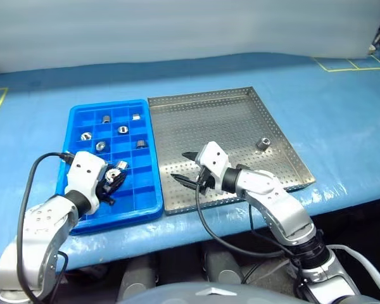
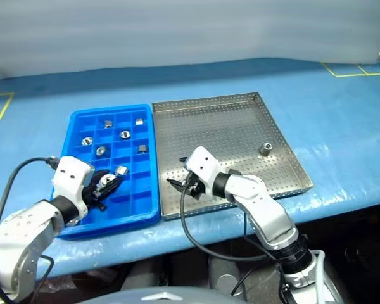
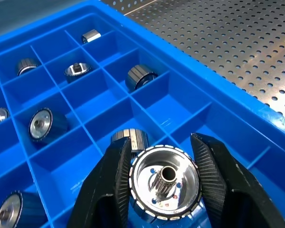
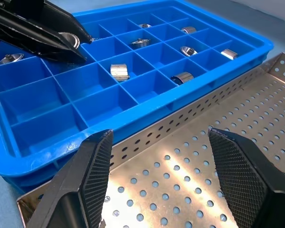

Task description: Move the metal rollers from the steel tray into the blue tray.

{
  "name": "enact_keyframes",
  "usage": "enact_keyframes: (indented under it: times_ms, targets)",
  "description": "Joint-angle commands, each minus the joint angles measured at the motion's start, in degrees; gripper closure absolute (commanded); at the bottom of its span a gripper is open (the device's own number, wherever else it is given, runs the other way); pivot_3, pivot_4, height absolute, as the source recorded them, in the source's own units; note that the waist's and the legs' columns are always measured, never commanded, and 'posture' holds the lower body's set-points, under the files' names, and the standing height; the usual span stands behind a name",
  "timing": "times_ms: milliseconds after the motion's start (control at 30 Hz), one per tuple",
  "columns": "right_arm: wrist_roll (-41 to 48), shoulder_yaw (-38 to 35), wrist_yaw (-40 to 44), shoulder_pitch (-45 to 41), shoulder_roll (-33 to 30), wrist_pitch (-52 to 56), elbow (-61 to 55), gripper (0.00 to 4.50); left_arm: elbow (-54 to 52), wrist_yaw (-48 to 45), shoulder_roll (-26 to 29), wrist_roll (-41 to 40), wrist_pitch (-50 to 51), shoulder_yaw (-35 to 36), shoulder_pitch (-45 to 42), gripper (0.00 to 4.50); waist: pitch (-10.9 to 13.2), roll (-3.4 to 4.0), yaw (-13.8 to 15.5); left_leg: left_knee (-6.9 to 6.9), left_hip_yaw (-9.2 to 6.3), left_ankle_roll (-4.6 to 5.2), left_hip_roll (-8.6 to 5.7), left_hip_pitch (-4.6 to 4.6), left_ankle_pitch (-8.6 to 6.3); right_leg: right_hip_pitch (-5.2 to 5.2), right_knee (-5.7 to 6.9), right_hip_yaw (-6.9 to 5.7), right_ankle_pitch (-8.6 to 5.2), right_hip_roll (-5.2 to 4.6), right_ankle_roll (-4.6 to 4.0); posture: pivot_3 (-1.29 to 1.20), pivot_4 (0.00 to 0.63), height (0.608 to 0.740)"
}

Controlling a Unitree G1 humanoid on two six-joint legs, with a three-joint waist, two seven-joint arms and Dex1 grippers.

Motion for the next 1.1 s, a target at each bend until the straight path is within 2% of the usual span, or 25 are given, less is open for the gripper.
enact_keyframes:
  times_ms: [33, 433, 500, 633, 833, 900, 1000, 1100]
  targets:
    - [-0.3, -0.1, -0.3, -0.3, 0.1, -1.0, -1.0, 1.13, -2.1, 0.9, 0.0, -1.3, -0.3, 0.2, 1.2, 2.79, 0.0, 0.00, 0.4, 0.02, 0.00, 0.00, 0.00, 0.01, 0.00, 0.01, 0.00, -0.02, 0.00, -0.01, 0.00, -0.10, 0.150, 0.740]
    - [-1.6, 0.1, -1.9, 0.6, 0.4, -1.2, -1.4, 1.13, 1.7, 1.9, 1.1, -2.6, -2.1, -4.3, 2.7, 2.79, 0.0, 0.02, 0.8, 0.00, 0.00, 0.01, 0.00, 0.00, 0.01, 0.03, 0.00, -0.05, -0.01, 0.00, -0.04, -0.14, 0.150, 0.740]
    - [-2.2, -0.6, -3.0, 0.8, 0.5, -1.3, -1.1, 1.13, 2.1, 1.8, 1.0, -3.2, -2.3, -3.5, 3.3, 2.05, 0.0, 0.04, 0.7, 0.00, 0.00, 0.01, 0.00, 0.01, 0.01, 0.03, 0.01, -0.05, -0.01, 0.01, -0.04, -0.14, 0.150, 0.740]
    - [-2.9, -2.8, -5.6, 0.6, 1.3, -0.8, 0.0, 1.13, 2.3, 3.7, 1.9, -1.8, -2.7, -3.6, 3.1, 0.86, 0.0, 0.04, 0.7, 0.01, 0.00, 0.01, 0.00, -0.01, 0.01, 0.03, 0.01, -0.06, -0.02, 0.01, -0.04, -0.14, 0.150, 0.740]
    - [-4.4, -6.2, -10.3, -0.8, 2.5, 0.7, 2.8, 1.13, 1.9, 2.2, 0.7, -4.7, -6.8, -3.2, 1.5, 0.86, 0.0, 0.04, 0.6, 0.02, 0.01, 0.01, 0.00, 0.00, 0.01, 0.05, 0.00, -0.06, -0.01, 0.00, -0.04, -0.15, 0.150, 0.740]
    - [-5.6, -9.5, -15.1, -2.3, 4.2, 1.9, 5.7, 1.13, 1.8, 1.3, -0.9, -6.9, -9.2, -3.3, 0.0, 0.86, 0.0, 0.04, 0.6, 0.01, 0.01, 0.01, 0.00, 0.00, 0.01, 0.04, 0.00, -0.06, -0.01, 0.00, -0.05, -0.17, 0.150, 0.740]
    - [-7.9, -14.9, -22.8, -6.8, 6.1, 2.6, 15.3, 1.13, 3.2, 0.6, -2.6, -8.0, -12.6, -6.4, -3.0, 0.86, 0.0, 0.04, 0.3, 0.05, 0.06, 0.00, -0.01, 0.00, 0.02, 0.06, 0.00, -0.04, 0.05, 0.00, -0.09, -0.19, 0.150, 0.740]
    - [-8.9, -16.7, -25.6, -9.6, 6.9, 3.2, 20.9, 1.13, 5.7, 0.9, -3.5, -7.7, -14.3, -9.2, -5.6, 0.86, -0.1, 0.09, -0.1, 0.06, 0.08, 0.02, -0.04, -0.02, 0.03, 0.07, -0.03, -0.01, 0.08, -0.02, -0.09, -0.22, 0.150, 0.740]
